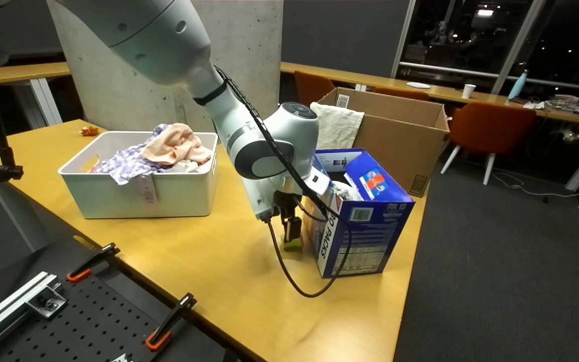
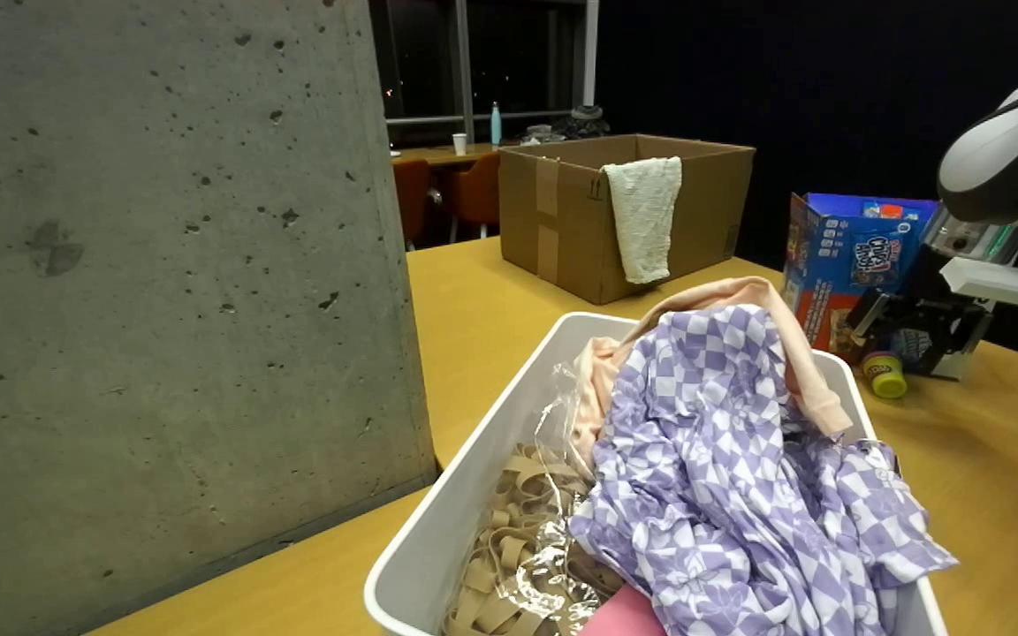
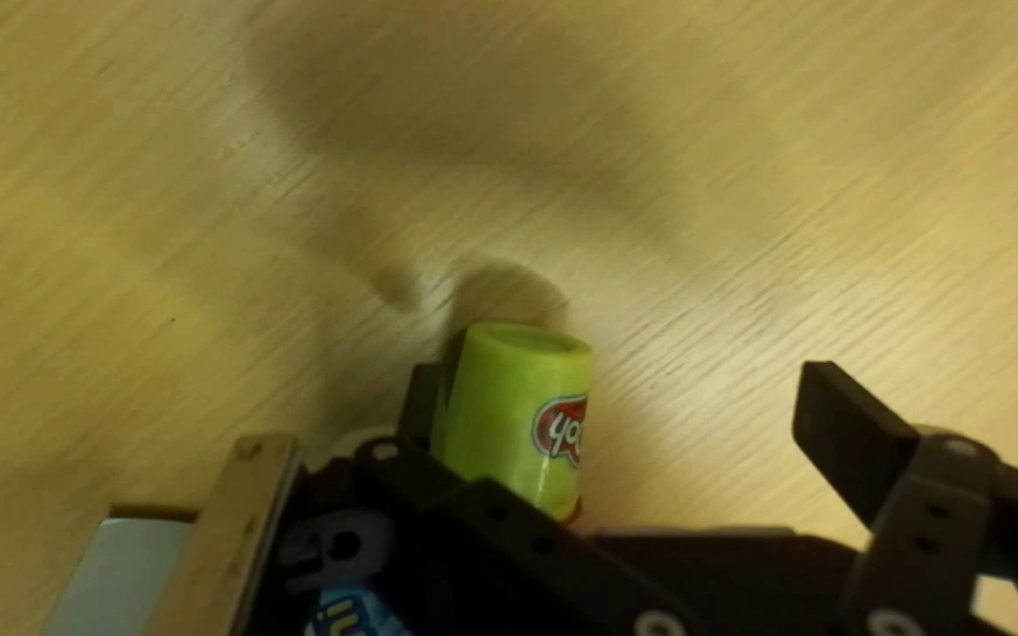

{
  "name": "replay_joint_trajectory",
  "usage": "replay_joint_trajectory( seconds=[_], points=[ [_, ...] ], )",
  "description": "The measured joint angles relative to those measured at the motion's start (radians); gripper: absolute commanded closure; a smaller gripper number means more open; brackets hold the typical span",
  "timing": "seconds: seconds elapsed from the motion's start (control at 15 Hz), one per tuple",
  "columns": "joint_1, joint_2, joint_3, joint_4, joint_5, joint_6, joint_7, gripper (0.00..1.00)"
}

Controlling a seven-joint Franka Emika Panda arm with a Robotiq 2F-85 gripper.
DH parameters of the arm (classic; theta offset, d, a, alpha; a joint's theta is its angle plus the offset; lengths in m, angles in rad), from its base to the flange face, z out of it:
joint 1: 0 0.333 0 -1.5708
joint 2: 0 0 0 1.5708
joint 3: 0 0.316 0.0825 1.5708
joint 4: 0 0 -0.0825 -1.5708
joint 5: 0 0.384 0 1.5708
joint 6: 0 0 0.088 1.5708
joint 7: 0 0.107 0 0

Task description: Put the shirt over the spice cup, then put them both in the box

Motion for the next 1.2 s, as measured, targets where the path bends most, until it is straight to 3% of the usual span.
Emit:
replay_joint_trajectory(
  seconds=[0.27, 0.33, 0.4, 0.87, 1.2],
  points=[
    [-0.006, 0.044, 0.0, 0.056, -0.001, -0.036, 0.001, 0.0],
    [-0.007, 0.057, 0.0, 0.071, -0.001, -0.045, 0.001, 0.17],
    [-0.009, 0.07, 0.0, 0.086, -0.001, -0.054, 0.001, 0.26],
    [-0.007, 0.12, 0.0, 0.147, -0.005, -0.081, 0.003, 0.8],
    [0.02, 0.118, 0.001, 0.147, -0.032, -0.082, 0.031, 0.83]
  ],
)
